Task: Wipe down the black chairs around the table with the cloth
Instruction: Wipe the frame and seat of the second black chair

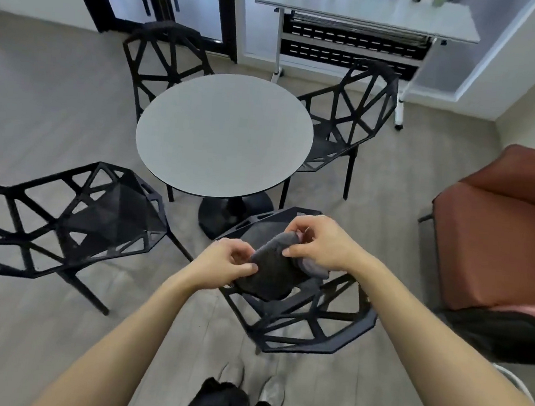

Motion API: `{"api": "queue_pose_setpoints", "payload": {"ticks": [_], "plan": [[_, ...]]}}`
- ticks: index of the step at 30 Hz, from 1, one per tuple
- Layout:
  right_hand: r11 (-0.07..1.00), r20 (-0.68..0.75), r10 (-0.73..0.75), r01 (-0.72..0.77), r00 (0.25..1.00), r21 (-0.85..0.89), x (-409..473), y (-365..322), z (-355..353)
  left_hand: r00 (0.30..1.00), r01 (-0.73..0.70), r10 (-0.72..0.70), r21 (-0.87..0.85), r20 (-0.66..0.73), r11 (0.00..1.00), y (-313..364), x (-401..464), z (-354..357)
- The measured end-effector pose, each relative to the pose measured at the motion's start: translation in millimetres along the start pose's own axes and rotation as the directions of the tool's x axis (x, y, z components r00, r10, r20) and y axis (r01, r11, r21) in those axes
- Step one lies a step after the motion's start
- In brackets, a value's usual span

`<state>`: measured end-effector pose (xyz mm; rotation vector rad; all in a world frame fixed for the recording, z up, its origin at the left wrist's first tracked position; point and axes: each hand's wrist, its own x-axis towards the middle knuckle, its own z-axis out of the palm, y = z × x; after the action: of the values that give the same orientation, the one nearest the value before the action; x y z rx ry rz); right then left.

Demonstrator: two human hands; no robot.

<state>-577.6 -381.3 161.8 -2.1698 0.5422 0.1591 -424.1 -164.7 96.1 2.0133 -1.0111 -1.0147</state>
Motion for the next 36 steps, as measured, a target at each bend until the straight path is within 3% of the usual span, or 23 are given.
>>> {"api": "queue_pose_setpoints", "payload": {"ticks": [2, 4, 8, 12, 16, 20, 23, 25, 28, 31, 34, 36], "plan": [[0.999, -0.032, 0.029, -0.030, 0.999, -0.017, -5, 19, -14, 0.988, -0.014, 0.021, 0.046, -0.156, 0.999, 11, 16, 7], [0.997, -0.055, 0.073, -0.075, 0.996, -0.024, -12, 38, -21, 0.979, -0.053, 0.073, 0.107, -0.190, 0.993, 21, 29, 15], [0.987, -0.061, 0.144, -0.148, 0.988, -0.069, -25, 74, -21, 0.986, -0.128, 0.149, 0.243, -0.073, 0.962, 27, 53, 39], [0.988, -0.012, 0.138, -0.139, 0.990, -0.060, -34, 110, -25, 0.999, -0.037, 0.038, 0.149, 0.002, 0.988, 17, 61, 65], [0.980, 0.123, 0.117, -0.094, 0.985, -0.177, -36, 147, -27, 0.995, 0.067, -0.079, 0.190, 0.059, 0.979, 10, 58, 113], [0.973, 0.179, 0.014, 0.029, 0.984, -0.231, -27, 166, -39, 0.964, 0.182, -0.131, 0.211, -0.233, 0.960, 27, 41, 162], [0.939, 0.161, -0.217, 0.251, 0.963, -0.235, -54, 185, -45, 0.921, 0.198, -0.118, 0.187, -0.372, 0.962, 47, 16, 211], [0.887, 0.162, -0.359, 0.390, 0.919, -0.248, -88, 213, -40, 0.942, 0.182, -0.129, 0.147, -0.311, 0.972, 56, -3, 248], [0.753, 0.344, -0.457, 0.563, 0.820, -0.341, -131, 283, -22, 0.963, 0.258, -0.243, 0.135, -0.120, 0.957, 57, -31, 301], [0.656, 0.431, -0.427, 0.601, 0.795, -0.458, -136, 322, 1, 0.898, 0.419, -0.409, 0.029, -0.161, 0.908, 38, -52, 337], [0.668, 0.306, -0.480, 0.568, 0.822, -0.480, -121, 307, 23, 0.764, 0.540, -0.511, -0.042, -0.394, 0.840, 15, -66, 352], [0.656, 0.313, -0.470, 0.565, 0.825, -0.501, -113, 297, 42, 0.691, 0.567, -0.430, 0.067, -0.581, 0.821, 5, -68, 353]]}}
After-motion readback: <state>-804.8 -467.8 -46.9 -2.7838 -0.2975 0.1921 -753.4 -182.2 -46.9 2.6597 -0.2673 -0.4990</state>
